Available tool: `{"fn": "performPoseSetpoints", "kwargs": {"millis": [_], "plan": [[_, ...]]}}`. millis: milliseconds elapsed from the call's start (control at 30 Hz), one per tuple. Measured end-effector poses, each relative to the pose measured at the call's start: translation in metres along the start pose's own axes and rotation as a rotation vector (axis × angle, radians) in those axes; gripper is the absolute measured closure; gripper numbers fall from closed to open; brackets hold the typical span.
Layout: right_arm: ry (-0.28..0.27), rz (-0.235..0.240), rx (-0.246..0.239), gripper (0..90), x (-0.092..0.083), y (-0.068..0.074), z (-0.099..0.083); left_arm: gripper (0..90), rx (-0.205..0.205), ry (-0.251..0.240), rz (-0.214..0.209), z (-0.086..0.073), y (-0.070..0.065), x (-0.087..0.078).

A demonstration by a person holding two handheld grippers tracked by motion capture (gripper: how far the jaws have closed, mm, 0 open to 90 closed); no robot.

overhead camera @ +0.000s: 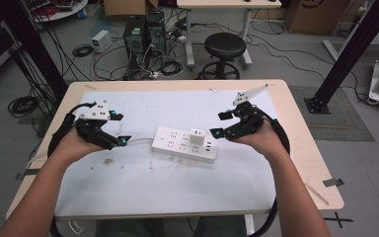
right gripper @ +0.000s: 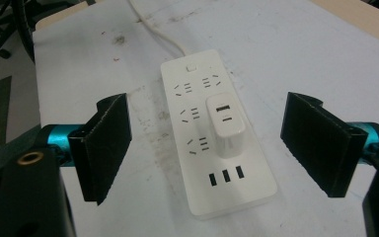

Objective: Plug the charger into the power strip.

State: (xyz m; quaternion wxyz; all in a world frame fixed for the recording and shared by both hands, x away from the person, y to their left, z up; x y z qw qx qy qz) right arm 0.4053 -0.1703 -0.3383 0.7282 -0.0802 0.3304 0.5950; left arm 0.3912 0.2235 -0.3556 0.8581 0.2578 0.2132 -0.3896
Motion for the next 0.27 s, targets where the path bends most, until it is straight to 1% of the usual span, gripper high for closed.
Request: {"fn": "performPoseSetpoints", "kwargs": {"millis": [200, 267], "plan": [[-0.004, -0.003, 0.006, 20.0, -0.0003, 0.0006, -0.0009, 19.8, -0.007, 0.001, 0.007, -0.0006, 0.0005, -0.0014], [-0.012, -0.005, 0.006, 20.0, -0.0005, 0.0013, -0.0012, 19.8, -0.004, 0.002, 0.006, -0.0008, 0.0008, -0.0015]]}}
Point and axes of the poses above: each handheld gripper's, and its own axes: x roughly forward along the jaws, z roughly out of its top, y roughly to its left, the point moved 4 cm from there along x, roughly forward along the jaws, and after that the axes turned 11 degrees about z, right-handed, at the moved point
